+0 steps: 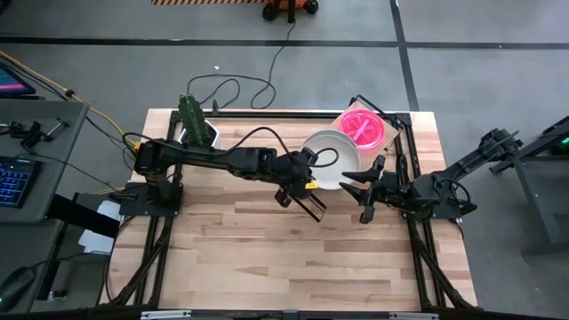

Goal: Place and stack plates onto a shelf
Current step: Stack the white plate on top of the blue plate on the shelf, then return to Home Position

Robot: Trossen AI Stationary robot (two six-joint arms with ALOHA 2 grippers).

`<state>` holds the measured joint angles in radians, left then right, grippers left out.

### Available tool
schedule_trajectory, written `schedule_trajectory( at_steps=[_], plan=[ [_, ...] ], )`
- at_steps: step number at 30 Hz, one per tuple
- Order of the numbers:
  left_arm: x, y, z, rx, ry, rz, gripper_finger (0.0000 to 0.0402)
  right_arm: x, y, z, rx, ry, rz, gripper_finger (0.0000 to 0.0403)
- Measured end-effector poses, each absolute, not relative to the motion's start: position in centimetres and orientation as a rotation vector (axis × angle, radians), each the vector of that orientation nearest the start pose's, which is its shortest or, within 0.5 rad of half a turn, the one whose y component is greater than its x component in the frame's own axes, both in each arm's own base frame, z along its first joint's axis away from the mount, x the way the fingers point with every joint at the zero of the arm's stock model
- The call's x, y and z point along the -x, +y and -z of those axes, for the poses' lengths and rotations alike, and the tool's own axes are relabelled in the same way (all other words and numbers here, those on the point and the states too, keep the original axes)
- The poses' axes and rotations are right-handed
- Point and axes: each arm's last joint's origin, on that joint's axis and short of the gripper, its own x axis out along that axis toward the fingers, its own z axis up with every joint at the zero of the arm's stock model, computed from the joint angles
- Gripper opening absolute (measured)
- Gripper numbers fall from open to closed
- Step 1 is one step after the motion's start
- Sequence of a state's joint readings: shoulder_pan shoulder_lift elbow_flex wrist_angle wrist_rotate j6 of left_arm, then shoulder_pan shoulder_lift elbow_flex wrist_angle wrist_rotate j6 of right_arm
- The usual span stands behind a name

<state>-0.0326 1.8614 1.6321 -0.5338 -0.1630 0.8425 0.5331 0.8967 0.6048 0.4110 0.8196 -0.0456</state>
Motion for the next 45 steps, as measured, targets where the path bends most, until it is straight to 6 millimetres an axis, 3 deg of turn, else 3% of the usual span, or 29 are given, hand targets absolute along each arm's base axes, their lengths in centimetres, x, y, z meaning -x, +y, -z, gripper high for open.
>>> schedule_trajectory(
  at_steps=[6,11,15,20,23,29,38,45],
  plan=[
    [-41.5,-0.5,-29.9,-0.916,0.802,0.066,0.0115,-17.8,8.0,-30.7,-0.028,-0.083,0.296,0.0119],
    [-40.4,0.0,-31.5,-0.876,0.823,-0.079,0.0121,-17.8,8.0,-30.1,-0.015,-0.033,0.297,0.0119],
    [-38.4,0.7,-34.1,-0.694,0.753,-0.062,0.0114,-17.9,7.9,-29.6,-0.021,0.000,0.313,0.0119],
    [-35.2,2.1,-36.4,-0.368,0.631,0.135,0.0093,-17.9,7.3,-29.4,-0.050,0.009,0.420,0.0119],
    [-33.2,2.2,-36.2,-0.298,0.539,0.192,0.0069,-17.9,7.1,-29.2,-0.050,0.024,0.463,0.0119],
    [-28.3,1.8,-33.1,-0.281,0.375,0.127,0.0007,-17.9,7.0,-29.1,-0.042,0.032,0.468,0.0119],
    [-22.6,1.0,-29.3,-0.211,0.154,0.076,0.0001,-18.2,6.1,-29.1,-0.057,0.019,0.562,0.0119],
    [-20.7,0.6,-27.3,-0.218,0.074,-0.019,0.0000,-18.2,4.5,-28.4,-0.118,0.021,0.787,0.0119]
  ],
)
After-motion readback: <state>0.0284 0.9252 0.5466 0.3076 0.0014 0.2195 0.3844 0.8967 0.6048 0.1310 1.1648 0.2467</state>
